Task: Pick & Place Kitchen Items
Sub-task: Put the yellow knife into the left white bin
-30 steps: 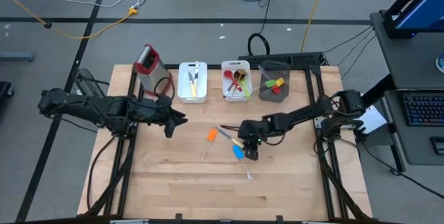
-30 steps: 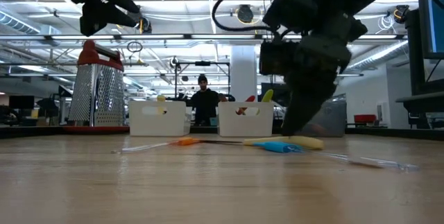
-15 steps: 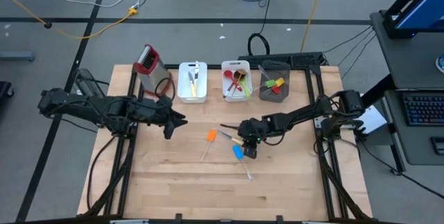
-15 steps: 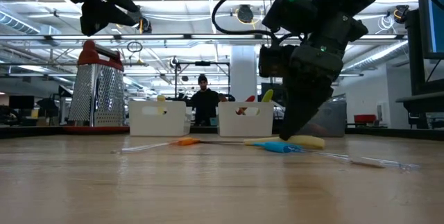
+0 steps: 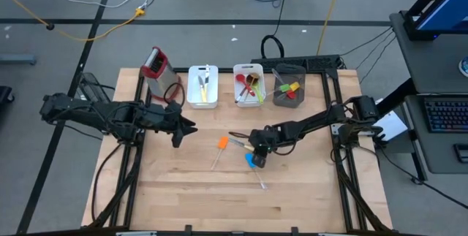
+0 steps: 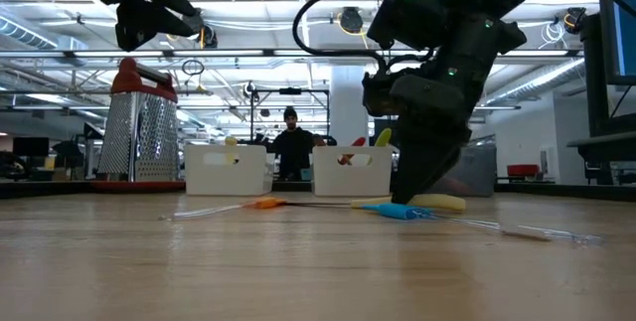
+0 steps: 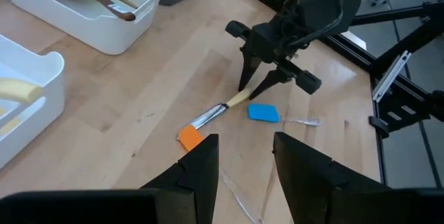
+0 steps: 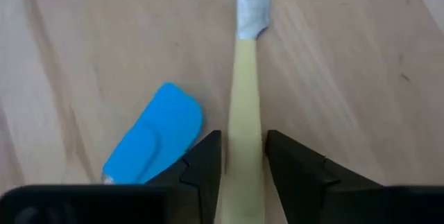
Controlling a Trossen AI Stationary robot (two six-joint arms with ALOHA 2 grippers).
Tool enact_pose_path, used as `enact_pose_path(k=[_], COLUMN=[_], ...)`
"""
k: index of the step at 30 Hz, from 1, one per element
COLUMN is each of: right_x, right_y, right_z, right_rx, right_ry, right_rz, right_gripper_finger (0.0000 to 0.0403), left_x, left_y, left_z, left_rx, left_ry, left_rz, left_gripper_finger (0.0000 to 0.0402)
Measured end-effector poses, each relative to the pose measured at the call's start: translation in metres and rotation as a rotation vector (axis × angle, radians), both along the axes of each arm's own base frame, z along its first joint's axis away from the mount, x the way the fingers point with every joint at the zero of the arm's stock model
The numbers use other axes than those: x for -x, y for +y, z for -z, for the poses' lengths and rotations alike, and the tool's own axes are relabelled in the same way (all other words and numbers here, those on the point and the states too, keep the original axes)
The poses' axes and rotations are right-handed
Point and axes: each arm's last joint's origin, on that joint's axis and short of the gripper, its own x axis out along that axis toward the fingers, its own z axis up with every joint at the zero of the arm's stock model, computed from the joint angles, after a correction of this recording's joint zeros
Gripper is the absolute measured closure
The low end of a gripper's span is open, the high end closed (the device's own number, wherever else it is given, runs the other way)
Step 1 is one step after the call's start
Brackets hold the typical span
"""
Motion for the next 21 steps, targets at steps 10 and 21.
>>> enact_pose_path(k=[10, 21], right_x=[0.003, 0.011], right_y=[-0.003, -0.011], right_z=[0.002, 0.002], right_rx=[0.058, 0.139], right_ry=[0.028, 0.070], right_rz=[0.082, 0.246], right_gripper_finger=[0.0345, 0.0344], left_x=[0.000, 0.000], left_y=[0.000, 0.000], left_z=[0.000, 0.000], left_rx=[-0.019, -0.041], left_ry=[0.002, 0.004], left_rz=[0.011, 0.024], left_gripper_finger=[0.0261, 0.0261])
